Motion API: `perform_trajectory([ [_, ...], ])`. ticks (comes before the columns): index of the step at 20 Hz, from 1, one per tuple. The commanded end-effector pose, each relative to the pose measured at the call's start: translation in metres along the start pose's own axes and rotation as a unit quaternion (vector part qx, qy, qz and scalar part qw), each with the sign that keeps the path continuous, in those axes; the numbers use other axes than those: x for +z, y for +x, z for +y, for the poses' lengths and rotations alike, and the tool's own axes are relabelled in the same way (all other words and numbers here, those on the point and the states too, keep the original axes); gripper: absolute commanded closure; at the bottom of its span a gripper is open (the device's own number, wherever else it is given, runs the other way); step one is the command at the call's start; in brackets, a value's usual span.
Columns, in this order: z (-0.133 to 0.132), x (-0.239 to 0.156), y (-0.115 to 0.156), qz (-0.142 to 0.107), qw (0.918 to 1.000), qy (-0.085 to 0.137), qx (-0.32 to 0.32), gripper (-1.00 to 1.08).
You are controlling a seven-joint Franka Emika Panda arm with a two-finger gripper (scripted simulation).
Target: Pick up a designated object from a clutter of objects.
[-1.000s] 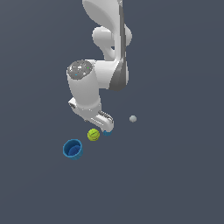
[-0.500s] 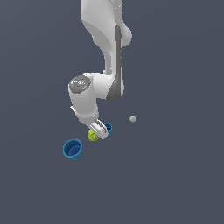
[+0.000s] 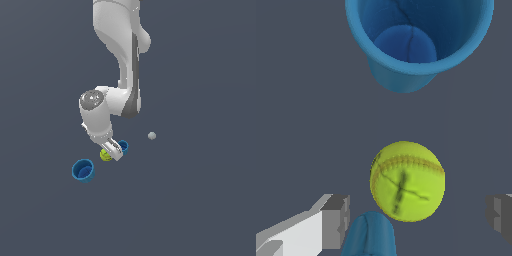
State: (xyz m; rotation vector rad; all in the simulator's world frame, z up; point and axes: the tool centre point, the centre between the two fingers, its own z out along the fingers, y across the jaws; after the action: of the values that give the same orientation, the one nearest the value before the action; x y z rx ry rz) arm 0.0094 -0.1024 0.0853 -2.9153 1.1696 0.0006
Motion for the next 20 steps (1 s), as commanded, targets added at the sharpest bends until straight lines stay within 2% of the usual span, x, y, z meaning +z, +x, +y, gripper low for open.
perform_trajectory([
  [1,0.001,0.009,0.0,0.0,1.0,0.0,0.001,-0.92],
  [7,0.001,0.037,-0.001,0.0,1.0,0.0,0.002,-0.92],
  [12,0.001,0.044,0.0,0.0,1.0,0.0,0.002,-0.92],
  [13,0.001,0.044,0.0,0.0,1.0,0.0,0.002,1.08],
  [20,0.001,0.044,0.0,0.0,1.0,0.0,0.002,1.08],
])
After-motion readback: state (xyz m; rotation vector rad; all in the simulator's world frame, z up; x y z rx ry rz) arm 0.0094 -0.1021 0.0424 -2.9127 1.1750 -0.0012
